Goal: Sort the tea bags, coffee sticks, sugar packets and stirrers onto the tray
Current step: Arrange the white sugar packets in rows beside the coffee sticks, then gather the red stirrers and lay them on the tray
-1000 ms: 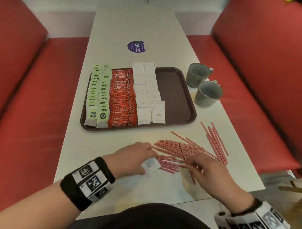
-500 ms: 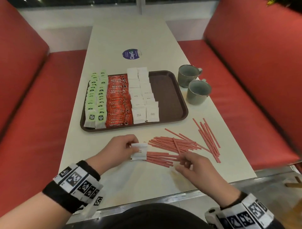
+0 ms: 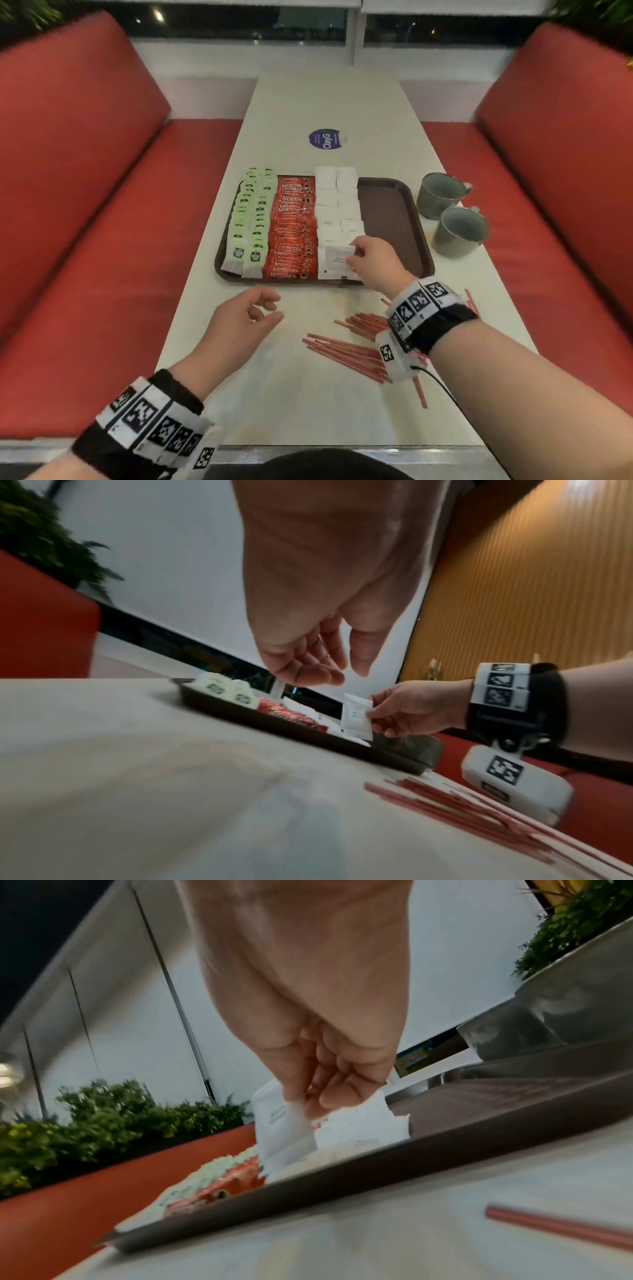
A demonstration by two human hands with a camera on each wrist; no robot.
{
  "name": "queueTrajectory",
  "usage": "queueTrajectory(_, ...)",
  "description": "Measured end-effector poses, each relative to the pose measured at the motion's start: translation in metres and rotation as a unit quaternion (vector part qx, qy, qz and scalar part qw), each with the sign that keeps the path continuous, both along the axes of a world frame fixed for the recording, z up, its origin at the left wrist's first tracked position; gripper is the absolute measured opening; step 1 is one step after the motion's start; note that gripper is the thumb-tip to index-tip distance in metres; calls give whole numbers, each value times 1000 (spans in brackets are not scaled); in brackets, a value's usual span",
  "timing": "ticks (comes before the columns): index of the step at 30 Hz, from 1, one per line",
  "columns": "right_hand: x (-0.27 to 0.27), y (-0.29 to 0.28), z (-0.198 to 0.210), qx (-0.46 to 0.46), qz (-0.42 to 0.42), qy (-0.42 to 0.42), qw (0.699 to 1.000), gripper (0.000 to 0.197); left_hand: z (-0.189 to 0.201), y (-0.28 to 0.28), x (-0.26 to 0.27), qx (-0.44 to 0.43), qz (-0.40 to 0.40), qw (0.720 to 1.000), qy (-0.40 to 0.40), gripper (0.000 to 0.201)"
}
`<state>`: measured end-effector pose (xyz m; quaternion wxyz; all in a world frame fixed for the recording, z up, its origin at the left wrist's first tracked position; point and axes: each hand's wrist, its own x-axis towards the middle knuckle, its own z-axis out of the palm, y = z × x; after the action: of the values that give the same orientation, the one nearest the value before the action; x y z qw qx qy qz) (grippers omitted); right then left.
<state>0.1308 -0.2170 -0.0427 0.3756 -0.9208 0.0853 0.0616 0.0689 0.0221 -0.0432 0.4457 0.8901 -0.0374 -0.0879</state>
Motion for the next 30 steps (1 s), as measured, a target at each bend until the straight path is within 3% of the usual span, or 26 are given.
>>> queueTrajectory(4, 26, 5, -11, -79, 63, 58, 993, 2, -12, 36, -16, 0, 48, 999, 23, 19)
queueTrajectory(10, 35, 11, -20, -114, 44, 74, 990, 8, -21, 45, -21, -35, 49, 997, 37, 16)
queueTrajectory(14, 26, 15, -14, -94, -6, 47, 994, 37, -18, 34, -14, -38, 18, 999, 33, 15)
queueTrajectory(16, 15, 9, -4, -90, -37, 6, 995, 41, -16, 29, -8, -29, -7, 999, 23, 16)
queueTrajectory(22, -71, -62, 10, -115, -140, -45, 982, 8, -16, 4, -3, -1, -115, 993, 25, 14)
queueTrajectory(24, -104, -97, 3, -153, -214, -8, 965, 24, -19, -8, -2, 38, -170, 984, 21, 11)
queueTrajectory(27, -128, -128, -14, -217, -259, 170, 926, 64, -21, -33, 0, 87, -255, 963, -2, 15)
queueTrajectory(30, -128, -119, -27, -252, -222, 262, 905, 88, -26, -62, 0, 178, -372, 910, -38, 44)
